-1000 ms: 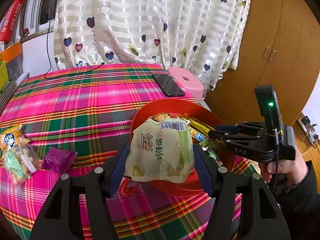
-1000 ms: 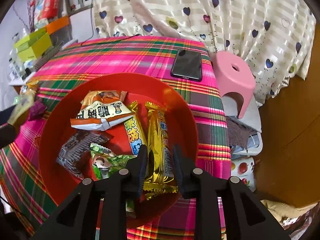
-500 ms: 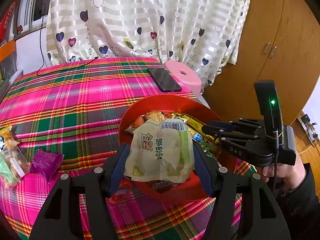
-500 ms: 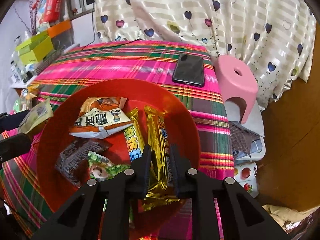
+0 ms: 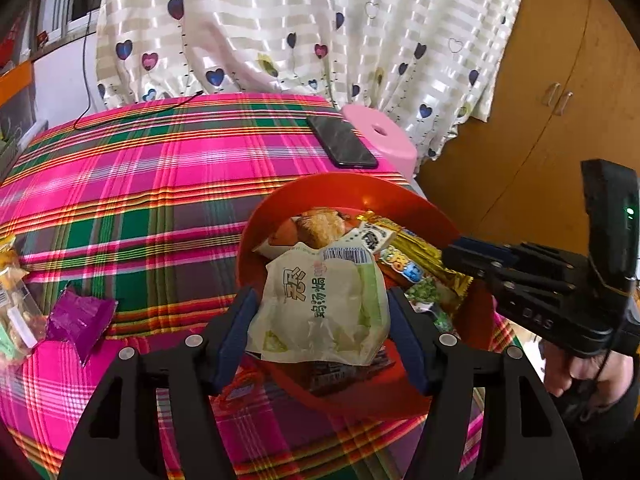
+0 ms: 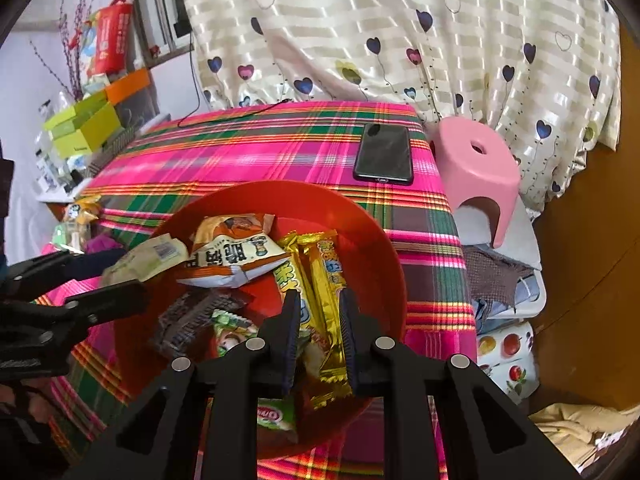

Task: Organize snacks
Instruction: 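Open both grippers to drop the gold bar and white-green packet into the basket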

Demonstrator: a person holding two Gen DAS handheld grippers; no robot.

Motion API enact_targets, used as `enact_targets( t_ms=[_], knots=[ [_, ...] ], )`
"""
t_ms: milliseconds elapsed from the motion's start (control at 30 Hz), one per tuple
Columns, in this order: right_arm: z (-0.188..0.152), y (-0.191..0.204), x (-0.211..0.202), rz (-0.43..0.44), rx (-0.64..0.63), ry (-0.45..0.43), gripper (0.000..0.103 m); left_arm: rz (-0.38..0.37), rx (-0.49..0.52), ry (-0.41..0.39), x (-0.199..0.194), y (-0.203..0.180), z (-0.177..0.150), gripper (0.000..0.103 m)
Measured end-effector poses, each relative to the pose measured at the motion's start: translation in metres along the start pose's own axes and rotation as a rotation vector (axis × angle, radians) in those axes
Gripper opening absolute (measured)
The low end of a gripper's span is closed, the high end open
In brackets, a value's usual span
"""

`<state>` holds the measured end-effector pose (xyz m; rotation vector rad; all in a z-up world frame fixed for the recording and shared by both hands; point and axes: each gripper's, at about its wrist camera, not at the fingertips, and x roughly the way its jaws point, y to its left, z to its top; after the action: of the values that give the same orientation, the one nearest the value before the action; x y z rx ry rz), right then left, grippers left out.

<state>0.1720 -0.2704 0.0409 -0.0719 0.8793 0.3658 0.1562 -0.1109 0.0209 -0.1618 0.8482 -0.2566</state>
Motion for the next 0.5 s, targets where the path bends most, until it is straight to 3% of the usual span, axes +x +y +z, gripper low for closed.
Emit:
enact_targets(
  t_ms=[500],
  knots=[
    [-0.011, 0.015, -0.019, 0.016, 0.003, -0.006, 0.02, 0.009, -0.017, -0.057, -0.024, 0.016, -0.007, 0.067]
  ],
)
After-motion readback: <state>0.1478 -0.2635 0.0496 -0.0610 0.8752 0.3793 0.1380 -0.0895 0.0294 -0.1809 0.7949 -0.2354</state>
